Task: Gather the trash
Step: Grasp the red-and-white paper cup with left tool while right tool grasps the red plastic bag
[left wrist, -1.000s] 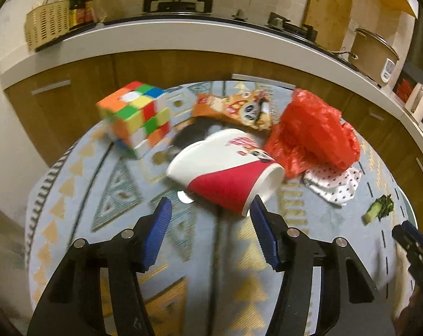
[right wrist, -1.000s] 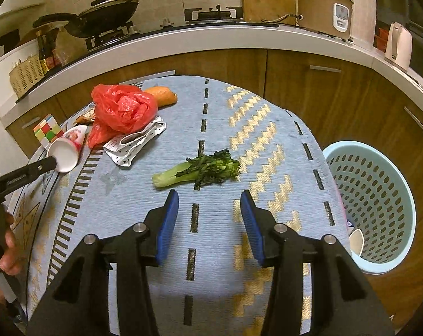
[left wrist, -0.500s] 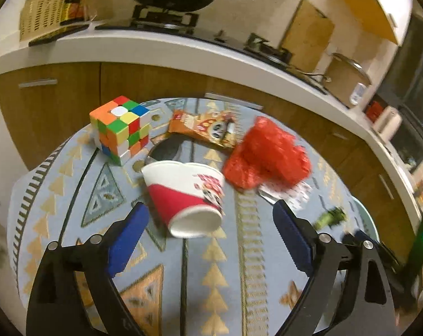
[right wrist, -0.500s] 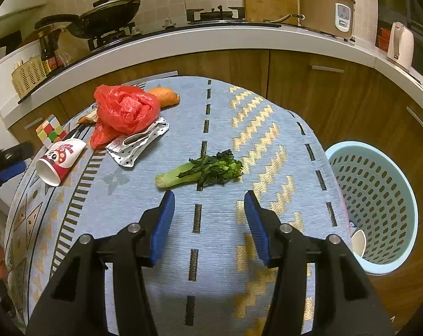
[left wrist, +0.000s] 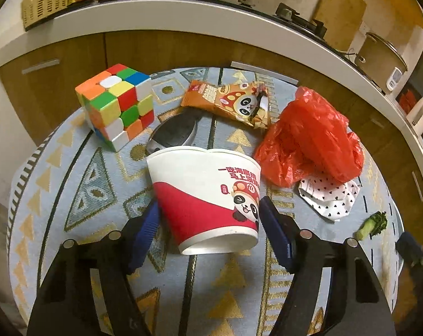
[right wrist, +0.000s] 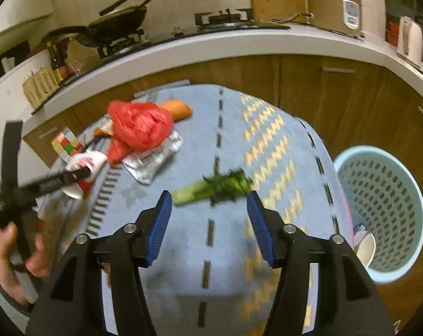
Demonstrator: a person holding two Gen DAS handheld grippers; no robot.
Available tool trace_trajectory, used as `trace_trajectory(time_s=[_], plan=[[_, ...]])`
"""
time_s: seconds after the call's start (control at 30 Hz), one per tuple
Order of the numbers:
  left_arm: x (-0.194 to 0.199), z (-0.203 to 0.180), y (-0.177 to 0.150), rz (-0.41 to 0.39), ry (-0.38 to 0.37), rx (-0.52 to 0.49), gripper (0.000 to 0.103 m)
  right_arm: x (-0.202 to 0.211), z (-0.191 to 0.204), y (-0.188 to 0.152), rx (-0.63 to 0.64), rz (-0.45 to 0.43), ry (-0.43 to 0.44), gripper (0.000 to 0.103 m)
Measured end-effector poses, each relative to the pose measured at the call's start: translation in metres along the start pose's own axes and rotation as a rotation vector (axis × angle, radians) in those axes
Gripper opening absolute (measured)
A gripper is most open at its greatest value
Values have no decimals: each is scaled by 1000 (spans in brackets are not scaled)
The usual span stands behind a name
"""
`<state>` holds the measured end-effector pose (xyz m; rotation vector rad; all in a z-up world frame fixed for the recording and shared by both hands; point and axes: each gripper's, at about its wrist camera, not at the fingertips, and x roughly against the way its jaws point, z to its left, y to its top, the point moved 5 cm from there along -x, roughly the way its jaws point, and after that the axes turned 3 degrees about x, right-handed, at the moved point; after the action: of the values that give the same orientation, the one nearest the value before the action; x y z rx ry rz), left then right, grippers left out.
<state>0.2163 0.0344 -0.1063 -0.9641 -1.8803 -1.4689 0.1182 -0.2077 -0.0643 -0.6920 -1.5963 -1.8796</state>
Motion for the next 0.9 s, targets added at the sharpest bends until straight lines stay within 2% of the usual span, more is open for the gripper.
trace_trajectory(time_s=[0.17, 0.3, 0.4, 0.5, 0.57, 0.7, 0.73, 0.77, 0.8, 0.9], plan=[[16, -7, -9, -21, -50, -13, 68, -8, 23, 34, 76, 4, 1, 60], [33, -12, -11, -80, -78, -32, 68, -28, 49, 59, 128, -1, 27, 67], [41, -15, -12, -101, -72, -59, 68, -51, 70, 67, 176, 16, 44, 68], [45, -12, -12, -113, -88, -49, 68, -71, 83, 74, 204, 32, 20, 68], [49, -8, -16, -112, -107, -43, 68, -87, 89, 77, 225, 51, -7, 72], [49, -6, -18, -111, -139, -49, 68, -113, 98, 77, 233, 101, -30, 72], [50, -6, -19, -112, -150, -56, 68, -116, 99, 77, 231, 108, -38, 69], [52, -5, -20, -113, -158, -63, 68, -119, 99, 77, 227, 113, -65, 49], [55, -4, -20, -116, -171, -69, 68, -120, 100, 76, 222, 122, -75, 39], [62, -4, -20, -126, -202, -96, 68, -108, 104, 79, 197, 97, -92, 30]])
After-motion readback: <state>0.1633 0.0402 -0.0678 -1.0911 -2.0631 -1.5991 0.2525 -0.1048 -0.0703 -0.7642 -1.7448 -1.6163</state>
